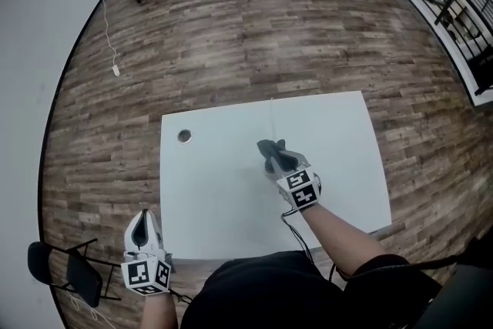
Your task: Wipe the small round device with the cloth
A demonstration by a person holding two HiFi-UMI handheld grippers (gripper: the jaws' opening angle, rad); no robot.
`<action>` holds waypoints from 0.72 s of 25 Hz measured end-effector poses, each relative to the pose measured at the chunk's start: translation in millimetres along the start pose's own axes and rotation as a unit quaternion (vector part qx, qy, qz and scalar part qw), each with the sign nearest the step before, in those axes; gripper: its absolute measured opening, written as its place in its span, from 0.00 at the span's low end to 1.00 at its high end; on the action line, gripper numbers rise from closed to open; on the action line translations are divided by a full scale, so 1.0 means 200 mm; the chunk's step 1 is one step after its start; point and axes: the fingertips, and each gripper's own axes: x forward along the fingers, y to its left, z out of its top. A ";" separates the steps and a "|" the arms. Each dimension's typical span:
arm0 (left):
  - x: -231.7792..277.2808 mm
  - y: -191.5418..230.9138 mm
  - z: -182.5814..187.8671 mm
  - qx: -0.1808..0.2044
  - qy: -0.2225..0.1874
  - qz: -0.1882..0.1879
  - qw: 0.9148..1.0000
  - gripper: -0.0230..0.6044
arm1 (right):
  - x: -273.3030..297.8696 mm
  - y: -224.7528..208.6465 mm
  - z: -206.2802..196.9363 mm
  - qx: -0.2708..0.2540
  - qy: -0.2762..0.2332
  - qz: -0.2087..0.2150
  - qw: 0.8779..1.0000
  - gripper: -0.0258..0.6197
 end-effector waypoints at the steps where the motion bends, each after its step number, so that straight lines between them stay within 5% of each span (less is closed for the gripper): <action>1: -0.02 0.02 0.00 -0.001 0.000 0.005 1.000 0.05 | 0.02 0.02 -0.01 -0.003 0.005 0.005 1.000 0.12; 10: -0.06 0.06 -0.07 -0.020 0.004 0.019 1.000 0.05 | 0.04 0.13 0.02 -0.077 0.026 0.024 0.996 0.12; 18: -0.05 0.05 -0.08 -0.020 0.005 0.018 1.000 0.05 | 0.06 0.18 -0.01 -0.076 0.031 0.042 0.996 0.12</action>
